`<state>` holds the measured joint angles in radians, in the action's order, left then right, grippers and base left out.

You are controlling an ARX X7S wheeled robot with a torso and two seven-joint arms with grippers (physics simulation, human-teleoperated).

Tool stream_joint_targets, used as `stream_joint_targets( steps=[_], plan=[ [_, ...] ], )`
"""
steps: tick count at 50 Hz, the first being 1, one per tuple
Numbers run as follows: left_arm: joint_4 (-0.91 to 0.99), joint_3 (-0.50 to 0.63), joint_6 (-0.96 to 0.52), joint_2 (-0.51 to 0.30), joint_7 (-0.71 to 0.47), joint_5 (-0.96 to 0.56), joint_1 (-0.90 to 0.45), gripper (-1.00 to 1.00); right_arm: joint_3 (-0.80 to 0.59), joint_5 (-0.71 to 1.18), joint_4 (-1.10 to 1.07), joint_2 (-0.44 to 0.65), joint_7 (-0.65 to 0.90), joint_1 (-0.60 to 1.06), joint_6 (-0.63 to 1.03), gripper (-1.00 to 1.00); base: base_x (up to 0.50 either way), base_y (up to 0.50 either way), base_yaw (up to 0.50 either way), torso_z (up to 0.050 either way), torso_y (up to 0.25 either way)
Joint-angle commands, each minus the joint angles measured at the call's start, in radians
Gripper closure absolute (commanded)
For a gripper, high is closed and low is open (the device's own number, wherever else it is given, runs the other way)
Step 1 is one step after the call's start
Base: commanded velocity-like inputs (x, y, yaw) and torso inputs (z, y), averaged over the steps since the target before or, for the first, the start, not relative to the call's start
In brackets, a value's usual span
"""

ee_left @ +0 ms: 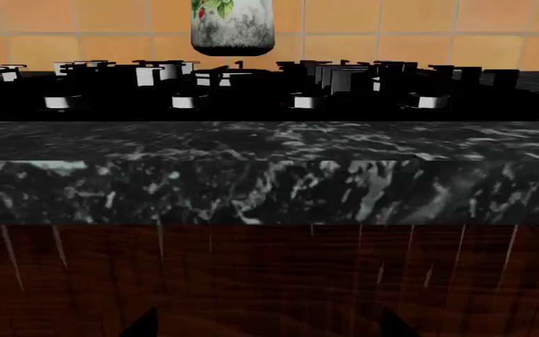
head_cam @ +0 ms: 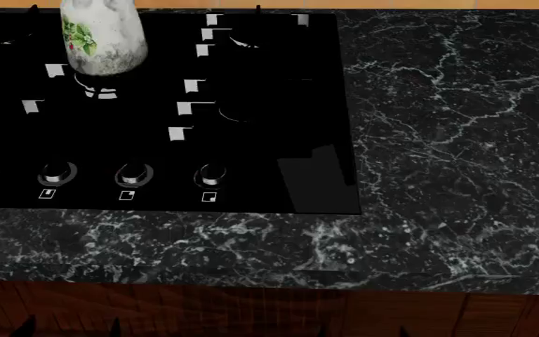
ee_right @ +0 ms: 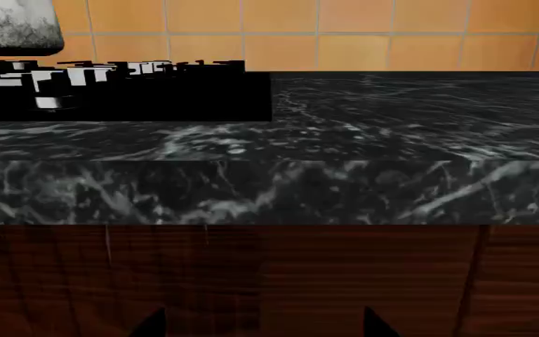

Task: Turn on the center burner of the stove.

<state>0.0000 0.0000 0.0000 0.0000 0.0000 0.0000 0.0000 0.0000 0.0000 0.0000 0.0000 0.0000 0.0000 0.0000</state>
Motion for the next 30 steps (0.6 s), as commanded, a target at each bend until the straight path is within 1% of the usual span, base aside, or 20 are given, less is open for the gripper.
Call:
stream_joint_targets(
  steps=[1,17,18,19,22,30],
  plan=[
    [0.000,0.011,0.000,-0.010,-0.011,-0.010,0.000,-1.00,-0.013,0.009,0.000,0.009,0.013,0.000,0.000,-1.00,0.00,0.00,0.00,0.000,0.000],
    [0.006,0.068,0.022,-0.056,-0.044,-0.058,0.009,-1.00,-0.063,0.050,-0.011,0.053,0.067,-0.006,-0.009,-1.00,0.00,0.00,0.00,0.000,0.000],
    [0.031,0.067,0.064,-0.060,0.003,-0.119,0.026,-1.00,-0.065,0.051,-0.009,0.055,0.069,-0.005,-0.013,-1.00,0.00,0.00,0.00,0.000,0.000],
    [0.022,0.072,0.046,-0.063,-0.016,-0.095,0.021,-1.00,-0.066,0.053,-0.006,0.056,0.071,-0.005,-0.013,-1.00,0.00,0.00,0.00,0.021,0.000],
    [0.038,0.092,0.066,-0.075,0.014,-0.114,0.030,-1.00,-0.074,0.055,-0.008,0.061,0.077,-0.005,-0.012,-1.00,0.00,0.00,0.00,0.041,0.000],
    [0.037,0.099,0.074,-0.084,0.006,-0.132,0.031,-1.00,-0.085,0.066,-0.010,0.072,0.091,-0.007,-0.017,-1.00,0.00,0.00,0.00,0.049,0.000]
  ],
)
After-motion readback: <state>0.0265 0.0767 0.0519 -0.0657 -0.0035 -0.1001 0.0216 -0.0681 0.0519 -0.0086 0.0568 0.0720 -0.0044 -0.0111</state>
